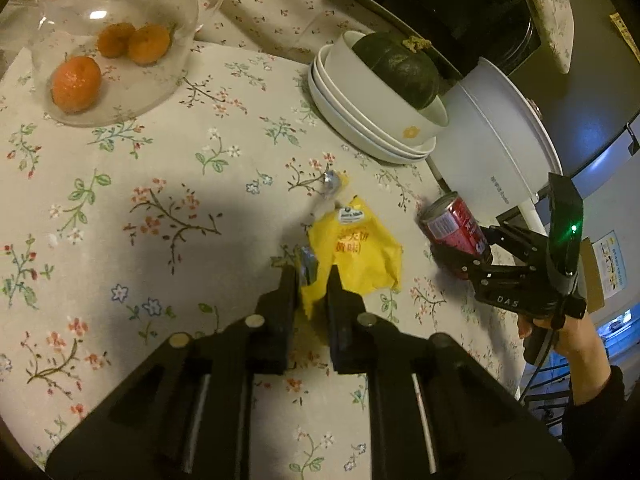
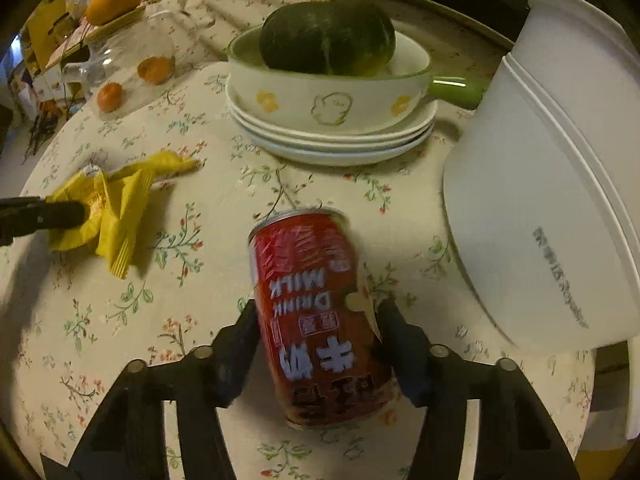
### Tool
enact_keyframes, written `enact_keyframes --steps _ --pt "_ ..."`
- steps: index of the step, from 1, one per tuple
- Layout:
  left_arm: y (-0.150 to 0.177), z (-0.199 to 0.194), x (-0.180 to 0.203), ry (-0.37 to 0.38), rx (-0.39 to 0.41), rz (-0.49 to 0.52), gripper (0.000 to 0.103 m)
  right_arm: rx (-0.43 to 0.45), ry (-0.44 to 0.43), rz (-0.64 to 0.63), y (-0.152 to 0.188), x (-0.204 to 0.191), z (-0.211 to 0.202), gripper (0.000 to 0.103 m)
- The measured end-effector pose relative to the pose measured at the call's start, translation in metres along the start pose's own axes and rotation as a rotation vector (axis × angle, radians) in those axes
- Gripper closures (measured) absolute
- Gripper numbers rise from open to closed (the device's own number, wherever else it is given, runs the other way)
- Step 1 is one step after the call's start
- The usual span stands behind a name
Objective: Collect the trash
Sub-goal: 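Grasp the yellow snack wrapper with the left tool while the right tool grasps the red milk can, then carry the yellow wrapper with the left tool while the right tool carries the red can toward the bin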
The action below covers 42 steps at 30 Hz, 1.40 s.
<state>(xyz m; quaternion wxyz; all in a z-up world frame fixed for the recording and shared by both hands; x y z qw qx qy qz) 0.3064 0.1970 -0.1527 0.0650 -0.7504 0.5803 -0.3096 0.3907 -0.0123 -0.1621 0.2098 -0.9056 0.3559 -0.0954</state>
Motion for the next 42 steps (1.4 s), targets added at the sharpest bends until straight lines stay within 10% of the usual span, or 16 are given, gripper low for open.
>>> enact_keyframes --steps 42 --pt "0.128 -0.114 0.172 0.096 0.044 0.250 0.089 0.169 0.055 0.320 0.230 -0.024 -0.222 0.047"
Point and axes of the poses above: each gripper's, at about its wrist camera, not at the fingertips, and z roughly the way its jaws point, x to its right, y to its underside, the point moved 3 cm from there along z, roughly the way its jaws point, and after that the axes turned 7 degrees about -y, right-handed, at the moved point
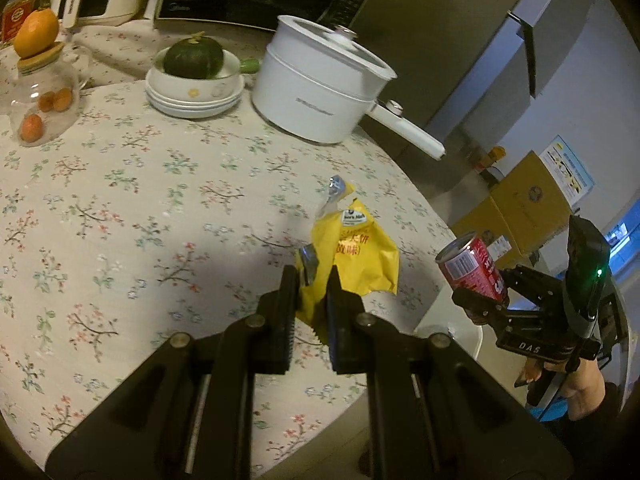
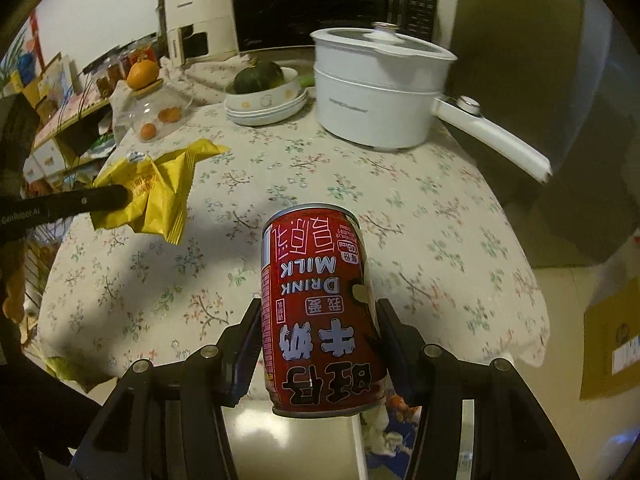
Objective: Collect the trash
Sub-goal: 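Carry the yellow wrapper with the left tool while the right tool carries the red can toward the bin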
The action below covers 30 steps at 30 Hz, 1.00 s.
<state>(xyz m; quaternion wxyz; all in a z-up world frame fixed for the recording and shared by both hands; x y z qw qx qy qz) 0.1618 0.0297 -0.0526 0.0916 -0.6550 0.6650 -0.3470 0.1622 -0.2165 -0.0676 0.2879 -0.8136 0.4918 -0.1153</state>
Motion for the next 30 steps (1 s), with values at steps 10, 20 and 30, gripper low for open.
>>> enact_keyframes --steps 10,20,30 --pt "0.011 0.002 0.046 0.041 -0.001 0.127 0.089 -0.008 0.050 0.084 0.040 0.039 -0.029 0.047" --pt "0.025 0.026 0.100 0.082 -0.052 0.207 0.089 -0.040 0.094 0.165 0.081 0.076 -0.048 0.047" --pt "0.049 0.064 0.159 0.105 -0.128 0.307 0.088 -0.076 0.128 0.258 0.121 0.117 -0.062 0.047"
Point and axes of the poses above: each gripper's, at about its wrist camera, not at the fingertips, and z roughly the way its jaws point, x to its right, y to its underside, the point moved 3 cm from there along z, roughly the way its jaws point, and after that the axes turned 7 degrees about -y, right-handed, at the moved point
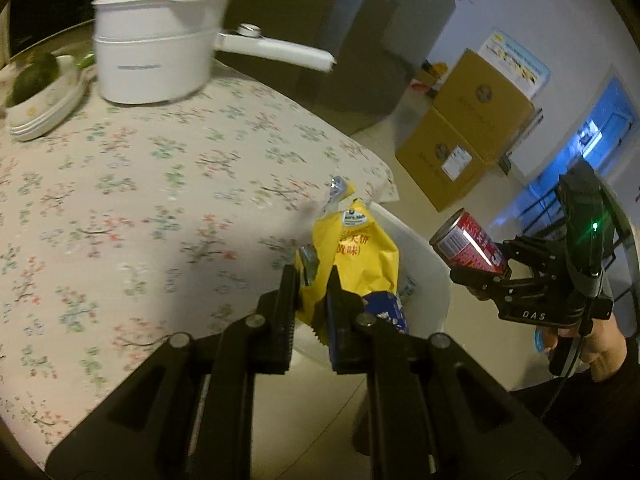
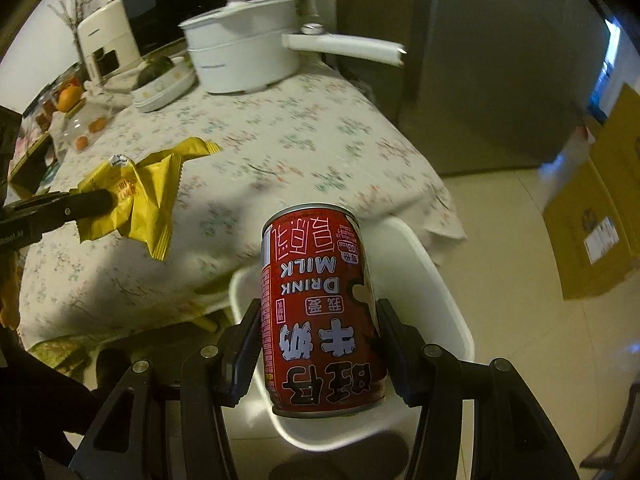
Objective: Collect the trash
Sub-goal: 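Carry the yellow wrapper with the left tool while the right tool carries the red can toward the bin, then drop the yellow wrapper into the bin with the left tool while the right tool drops the red can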
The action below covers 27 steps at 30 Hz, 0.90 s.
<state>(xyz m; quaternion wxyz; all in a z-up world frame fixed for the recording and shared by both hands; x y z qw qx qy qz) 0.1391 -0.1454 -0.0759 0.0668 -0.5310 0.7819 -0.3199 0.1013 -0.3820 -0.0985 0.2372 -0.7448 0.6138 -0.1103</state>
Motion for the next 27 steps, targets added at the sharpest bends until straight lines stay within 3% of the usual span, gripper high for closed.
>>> enact_keyframes --steps 12,27 --pt "0.013 0.046 0.046 -0.006 -0.096 0.106 0.088 -0.044 0.019 0.092 0.023 0.039 -0.001 0.047" --pt "0.032 0.095 0.067 -0.057 -0.199 0.189 0.087 -0.074 0.045 0.134 0.036 0.057 0.002 0.047"
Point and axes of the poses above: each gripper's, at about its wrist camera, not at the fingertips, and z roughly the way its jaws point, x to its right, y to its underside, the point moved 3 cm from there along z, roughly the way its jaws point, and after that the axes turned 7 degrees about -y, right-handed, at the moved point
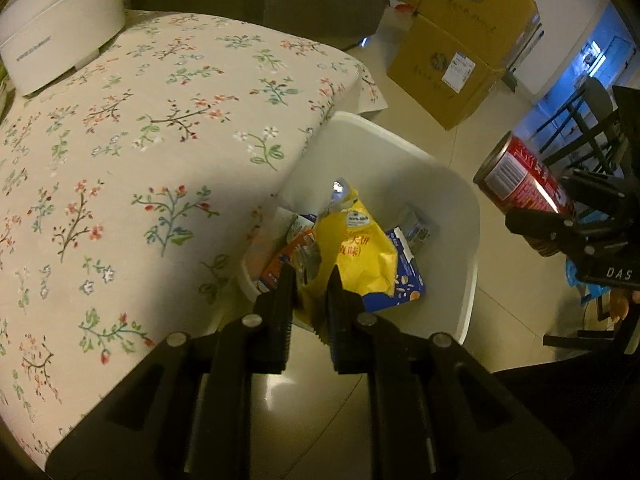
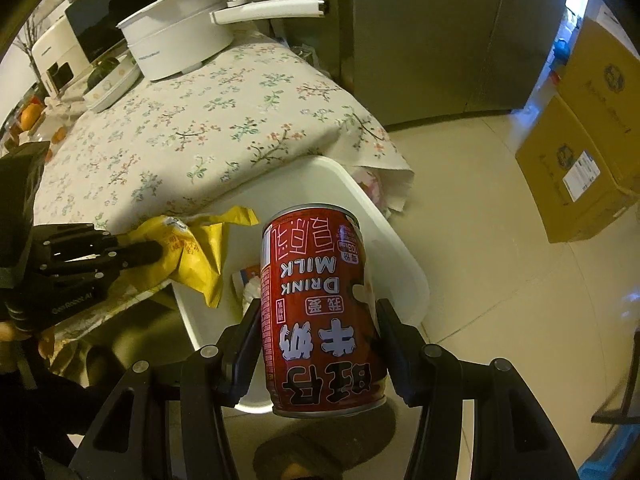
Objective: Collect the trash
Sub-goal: 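Drop the yellow wrapper into the bin with the left tool while the right tool drops the red can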
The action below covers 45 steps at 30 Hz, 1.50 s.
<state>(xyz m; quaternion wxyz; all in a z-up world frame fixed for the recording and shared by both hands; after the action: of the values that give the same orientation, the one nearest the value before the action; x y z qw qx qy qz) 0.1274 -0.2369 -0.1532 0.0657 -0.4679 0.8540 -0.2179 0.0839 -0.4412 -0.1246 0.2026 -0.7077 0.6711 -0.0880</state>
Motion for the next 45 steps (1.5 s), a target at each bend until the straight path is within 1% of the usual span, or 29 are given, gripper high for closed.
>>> enact_keyframes --steps 7,10,13,14,15,16,20,24,27,30,38,42,45 --pt "-0.003 0.005 -0.003 0.004 0.007 0.016 0.087 -0.012 0.017 0.017 0.005 0.006 0.001 0.047" --pt "-0.003 0.007 0.000 0.012 0.002 0.029 0.082 -0.012 0.020 0.023 0.005 0.007 0.000 0.047" --pt "-0.005 0.001 0.002 0.039 0.012 0.026 0.064 -0.010 0.019 0.026 0.005 0.005 -0.001 0.047" --pt "-0.006 -0.002 0.001 0.043 0.021 0.024 0.053 -0.010 0.019 0.026 0.005 0.005 -0.001 0.047" --pt "-0.006 -0.008 0.000 0.046 0.035 0.022 0.046 -0.011 0.020 0.025 0.005 0.005 -0.001 0.047" --pt "-0.007 -0.011 -0.001 0.048 0.044 0.021 0.045 -0.011 0.020 0.025 0.004 0.005 -0.001 0.047" --pt "-0.007 -0.024 -0.011 0.047 0.054 0.003 0.040 -0.016 0.022 0.024 0.003 0.003 0.000 0.047" --pt "-0.004 -0.035 -0.025 0.026 0.064 -0.018 0.034 -0.024 0.017 0.019 0.000 -0.001 0.003 0.047" --pt "-0.001 -0.045 -0.036 0.010 0.077 -0.039 0.029 -0.041 0.011 0.008 -0.002 -0.009 0.010 0.047" --pt "0.003 -0.057 -0.049 0.006 0.092 -0.064 0.026 -0.064 0.004 -0.002 -0.004 -0.016 0.019 0.047" --pt "0.014 -0.074 -0.076 -0.024 0.106 -0.102 0.023 -0.148 0.019 -0.001 -0.007 -0.029 0.052 0.047" --pt "0.020 -0.079 -0.088 -0.041 0.108 -0.114 0.023 -0.171 0.021 0.010 -0.008 -0.031 0.061 0.047" --pt "0.023 -0.084 -0.095 -0.056 0.111 -0.121 0.022 -0.172 0.018 0.032 -0.009 -0.031 0.062 0.047"
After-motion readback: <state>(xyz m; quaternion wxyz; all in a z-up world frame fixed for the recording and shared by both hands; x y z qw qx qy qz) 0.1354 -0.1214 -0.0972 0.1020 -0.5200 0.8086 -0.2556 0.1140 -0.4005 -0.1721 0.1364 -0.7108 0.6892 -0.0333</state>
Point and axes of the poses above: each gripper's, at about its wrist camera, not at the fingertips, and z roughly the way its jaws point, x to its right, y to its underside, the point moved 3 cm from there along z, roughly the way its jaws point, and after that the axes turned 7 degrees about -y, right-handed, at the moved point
